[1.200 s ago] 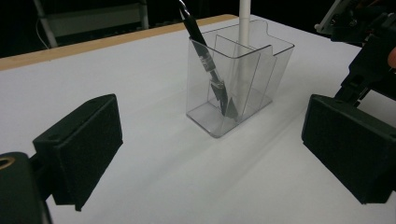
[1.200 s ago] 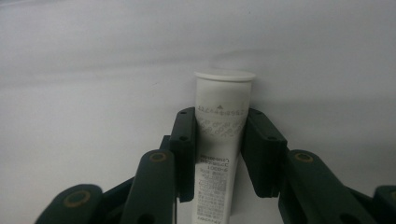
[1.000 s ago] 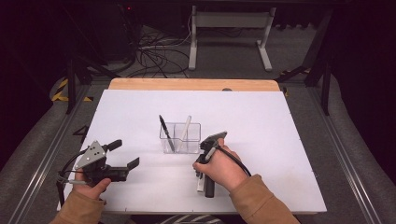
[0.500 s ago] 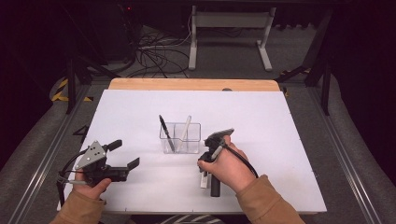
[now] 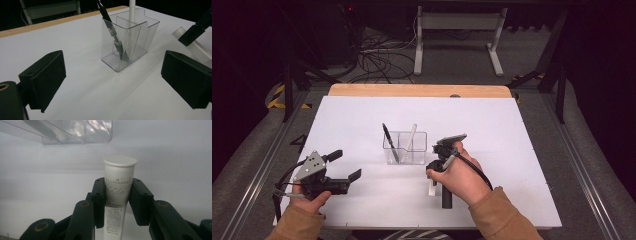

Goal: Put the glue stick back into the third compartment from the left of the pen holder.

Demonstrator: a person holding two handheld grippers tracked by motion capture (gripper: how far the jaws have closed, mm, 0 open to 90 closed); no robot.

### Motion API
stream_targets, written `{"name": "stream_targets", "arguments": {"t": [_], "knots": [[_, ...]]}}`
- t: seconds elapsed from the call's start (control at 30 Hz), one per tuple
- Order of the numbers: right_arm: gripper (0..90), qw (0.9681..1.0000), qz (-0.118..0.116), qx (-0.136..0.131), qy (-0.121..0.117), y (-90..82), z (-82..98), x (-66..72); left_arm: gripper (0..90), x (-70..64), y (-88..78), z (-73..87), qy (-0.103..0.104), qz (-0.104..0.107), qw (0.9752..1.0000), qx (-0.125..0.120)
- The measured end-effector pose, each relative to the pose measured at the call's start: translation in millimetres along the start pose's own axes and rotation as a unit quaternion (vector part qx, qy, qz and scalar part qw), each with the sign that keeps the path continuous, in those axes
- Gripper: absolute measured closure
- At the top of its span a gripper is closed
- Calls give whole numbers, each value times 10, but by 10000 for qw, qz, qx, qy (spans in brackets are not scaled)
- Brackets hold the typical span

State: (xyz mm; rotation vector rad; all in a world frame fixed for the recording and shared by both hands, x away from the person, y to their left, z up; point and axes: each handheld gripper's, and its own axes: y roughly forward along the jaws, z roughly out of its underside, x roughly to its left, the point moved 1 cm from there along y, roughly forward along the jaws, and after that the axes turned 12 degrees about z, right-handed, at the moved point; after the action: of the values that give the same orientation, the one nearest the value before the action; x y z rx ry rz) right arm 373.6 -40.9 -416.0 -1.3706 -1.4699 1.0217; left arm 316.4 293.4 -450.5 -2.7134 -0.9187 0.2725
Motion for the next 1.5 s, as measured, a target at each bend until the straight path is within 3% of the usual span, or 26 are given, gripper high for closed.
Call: {"name": "stream_targets", "arguments": {"t": [0.23, 0.43, 0.53, 0.63, 0.77, 0.8, 0.97, 1.03, 1.1, 1.13, 1.2, 1.4, 1.47, 1.5], "knots": [[677, 9965, -278, -622, -478, -130, -20, -63, 65, 2, 3, -1, 30, -13, 10000, 24], [678, 9896, -514, -1074, -803, -226, -40, -105, 66, 0, 6, 2, 5, -2, 10000, 28], [677, 9846, -622, -1301, -983, -260, -56, -126, 66, 0, 6, 2, 4, -2, 10000, 31], [677, 9773, -726, -1525, -1276, -278, -84, -148, 66, 1, 4, 2, 8, -11, 10000, 13], [677, 9653, -859, -1828, -1654, -300, -111, -168, 66, 1, 4, 3, 7, -10, 10000, 10], [677, 9639, -873, -1864, -1689, -307, -113, -170, 66, 1, 4, 3, 9, -9, 10000, 12], [677, 9474, -1032, -2232, -2051, -344, -146, -189, 66, 2, 4, 4, 8, -10, 10000, 15], [677, 9422, -1091, -2344, -2130, -356, -153, -194, 66, 1, 4, 4, 12, -17, 10000, 16], [677, 9357, -1143, -2474, -2239, -365, -164, -199, 66, 0, 4, 4, 14, -21, 10000, 18], [677, 9308, -1152, -2583, -2314, -369, -173, -203, 66, 1, 3, 4, 14, -21, 10000, 17], [677, 9254, -1137, -2705, -2401, -369, -183, -207, 66, 0, 1, 3, 12, -26, 10000, 12], [677, 9023, -1308, -3128, -2664, -376, -207, -226, 66, 2, 2, 5, 21, -24, 10000, 9], [677, 8994, -1397, -3175, -2658, -370, -218, -233, 66, 4, -4, 2, 52, -32, 10000, 39], [677, 8961, -1445, -3237, -2672, -365, -225, -238, 66, 0, -1, 4, 25, -35, 10000, 20]]}}
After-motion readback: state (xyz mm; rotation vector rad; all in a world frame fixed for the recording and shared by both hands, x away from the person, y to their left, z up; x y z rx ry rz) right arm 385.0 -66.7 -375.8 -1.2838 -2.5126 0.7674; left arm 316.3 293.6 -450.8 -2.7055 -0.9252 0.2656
